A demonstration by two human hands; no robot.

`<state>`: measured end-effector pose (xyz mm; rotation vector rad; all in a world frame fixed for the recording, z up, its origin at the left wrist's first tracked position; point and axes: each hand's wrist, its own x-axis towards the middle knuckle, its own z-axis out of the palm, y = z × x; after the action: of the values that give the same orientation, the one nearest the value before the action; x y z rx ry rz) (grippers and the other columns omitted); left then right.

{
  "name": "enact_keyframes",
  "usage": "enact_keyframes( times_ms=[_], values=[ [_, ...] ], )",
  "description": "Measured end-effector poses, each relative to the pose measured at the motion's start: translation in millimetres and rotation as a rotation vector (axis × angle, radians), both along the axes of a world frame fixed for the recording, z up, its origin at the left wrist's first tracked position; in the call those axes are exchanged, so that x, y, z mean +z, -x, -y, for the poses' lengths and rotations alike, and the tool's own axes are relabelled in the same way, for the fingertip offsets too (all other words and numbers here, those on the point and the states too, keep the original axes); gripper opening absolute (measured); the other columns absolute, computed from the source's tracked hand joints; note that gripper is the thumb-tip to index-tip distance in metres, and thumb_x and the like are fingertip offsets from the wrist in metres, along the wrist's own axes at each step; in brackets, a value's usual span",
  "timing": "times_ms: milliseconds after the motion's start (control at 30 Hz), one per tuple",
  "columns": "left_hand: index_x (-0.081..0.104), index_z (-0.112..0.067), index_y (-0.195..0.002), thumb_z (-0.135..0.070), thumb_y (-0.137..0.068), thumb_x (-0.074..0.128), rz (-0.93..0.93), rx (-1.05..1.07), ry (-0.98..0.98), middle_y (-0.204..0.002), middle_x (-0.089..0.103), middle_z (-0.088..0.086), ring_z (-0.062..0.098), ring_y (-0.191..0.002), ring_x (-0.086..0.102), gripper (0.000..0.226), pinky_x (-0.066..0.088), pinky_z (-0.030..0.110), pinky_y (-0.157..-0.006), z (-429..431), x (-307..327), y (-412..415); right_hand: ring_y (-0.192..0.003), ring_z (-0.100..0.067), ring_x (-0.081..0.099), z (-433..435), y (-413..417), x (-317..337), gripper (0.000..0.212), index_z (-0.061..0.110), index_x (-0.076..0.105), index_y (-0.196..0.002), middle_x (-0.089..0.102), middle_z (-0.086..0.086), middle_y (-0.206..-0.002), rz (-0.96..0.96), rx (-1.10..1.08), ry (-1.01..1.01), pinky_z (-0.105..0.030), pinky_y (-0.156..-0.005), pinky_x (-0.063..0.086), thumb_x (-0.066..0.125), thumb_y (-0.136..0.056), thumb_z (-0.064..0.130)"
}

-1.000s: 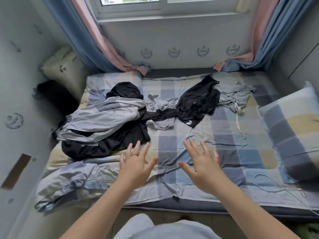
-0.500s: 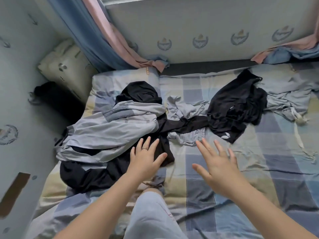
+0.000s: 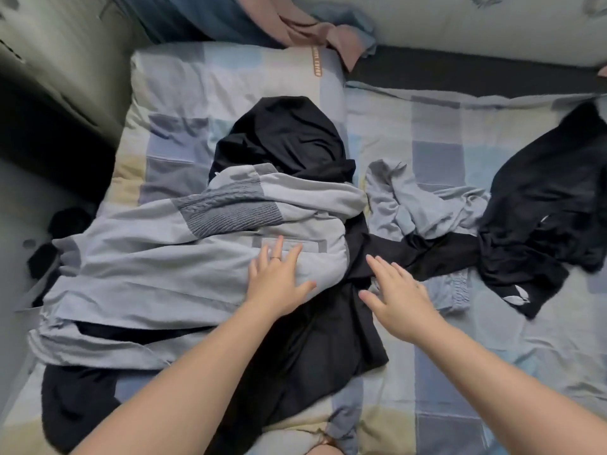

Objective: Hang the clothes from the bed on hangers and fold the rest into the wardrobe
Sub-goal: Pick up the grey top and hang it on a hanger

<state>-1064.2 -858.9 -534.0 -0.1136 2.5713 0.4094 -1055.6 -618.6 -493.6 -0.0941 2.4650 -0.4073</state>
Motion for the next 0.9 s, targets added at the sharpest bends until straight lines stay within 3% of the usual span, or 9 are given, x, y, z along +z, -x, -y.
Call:
enact_keyframes(
  times_ms=[167,267,333,400,500,600,700,800,900],
  values=[
    [0.006,-0.057,-0.149,-0.067,-0.071,0.073,-0.031,0.009,0.029,-0.166,-0.017,-0.005,0.04,-0.151,-0.004,0.104,0.018,0.065,-0.112,-5.5,-49.8,87.8,-0.152,-0.021,0.014,18.1,84.2,-65.8,0.076,0.038,0.005,-0.158,0.014,0.008,-0.166,0.055,-0.063,-0.035,-0.053,-0.116,0.026,0.05,-0.098,0.049],
    [0.018,-0.054,-0.149,-0.061,-0.077,0.073,0.087,0.031,0.037,-0.165,0.005,0.003,0.041,-0.144,0.02,0.091,0.033,0.061,-0.105,-0.1,-86.0,106.6,-0.151,-0.026,0.02,22.7,118.5,-97.8,0.082,0.035,0.005,-0.159,0.018,0.004,-0.166,0.092,-0.073,0.0,-0.054,-0.115,0.03,0.057,-0.096,0.046],
    [0.031,-0.047,-0.148,-0.055,-0.085,0.069,0.074,0.031,0.002,-0.158,0.025,0.007,0.039,-0.135,0.035,0.074,0.042,0.055,-0.104,11.0,-109.4,113.1,-0.147,-0.027,0.03,27.8,132.5,-118.3,0.084,0.031,0.011,-0.159,0.027,-0.002,-0.163,0.147,-0.086,0.048,-0.045,-0.112,0.036,0.062,-0.093,0.044],
    [0.038,-0.042,-0.148,-0.049,-0.09,0.065,0.031,0.021,-0.041,-0.155,0.032,0.01,0.039,-0.131,0.04,0.064,0.043,0.053,-0.104,19.6,-127.2,118.3,-0.137,-0.027,0.045,36.3,139.8,-135.8,0.082,0.026,0.025,-0.157,0.045,-0.005,-0.151,0.206,-0.165,0.098,-0.035,-0.1,0.042,0.067,-0.089,0.047],
    [0.044,-0.037,-0.145,-0.044,-0.095,0.059,-0.008,0.026,-0.058,-0.149,0.037,0.012,0.039,-0.128,0.04,0.052,0.043,0.052,-0.102,19.5,-141.4,120.4,-0.107,-0.019,0.061,51.4,138.0,-155.2,0.056,0.02,0.056,-0.13,0.065,0.003,-0.115,0.202,-0.348,0.203,-0.028,-0.076,0.046,0.073,-0.084,0.047],
    [0.053,-0.031,-0.137,-0.038,-0.099,0.053,-0.063,0.037,-0.058,-0.136,0.047,0.014,0.04,-0.121,0.045,0.038,0.045,0.051,-0.095,16.9,-149.9,122.9,-0.08,-0.009,0.057,60.9,131.1,-167.6,0.02,0.026,0.059,-0.091,0.063,0.012,-0.085,0.121,-0.463,0.268,-0.024,-0.062,0.04,0.073,-0.086,0.039],
    [0.063,-0.024,-0.125,-0.033,-0.102,0.048,-0.11,0.073,-0.072,-0.123,0.057,0.016,0.04,-0.112,0.052,0.029,0.046,0.048,-0.087,19.0,-152.0,129.2,-0.072,-0.02,0.052,65.6,125.1,-164.5,0.033,0.022,0.044,-0.068,0.055,0.007,-0.067,-0.007,-0.43,0.232,-0.036,-0.057,0.035,0.066,-0.091,0.034],
    [0.07,-0.016,-0.113,-0.03,-0.104,0.046,-0.132,0.066,-0.106,-0.112,0.062,0.02,0.041,-0.105,0.057,0.028,0.045,0.044,-0.082,21.8,-146.0,133.5,-0.076,-0.03,0.049,68.7,115.4,-146.8,0.042,0.019,0.038,-0.065,0.051,0.004,-0.066,-0.082,-0.384,0.096,-0.039,-0.059,0.032,0.058,-0.096,0.039],
    [0.071,-0.018,-0.118,-0.03,-0.105,0.045,-0.053,0.079,-0.197,-0.129,0.057,0.02,0.042,-0.118,0.051,0.032,0.043,0.047,-0.097,23.6,-130.0,131.0,-0.079,-0.028,0.047,66.7,98.2,-117.4,0.036,0.019,0.05,-0.071,0.058,0.0,-0.075,-0.115,-0.373,0.049,-0.039,-0.062,0.036,0.052,-0.099,0.042]
  ],
)
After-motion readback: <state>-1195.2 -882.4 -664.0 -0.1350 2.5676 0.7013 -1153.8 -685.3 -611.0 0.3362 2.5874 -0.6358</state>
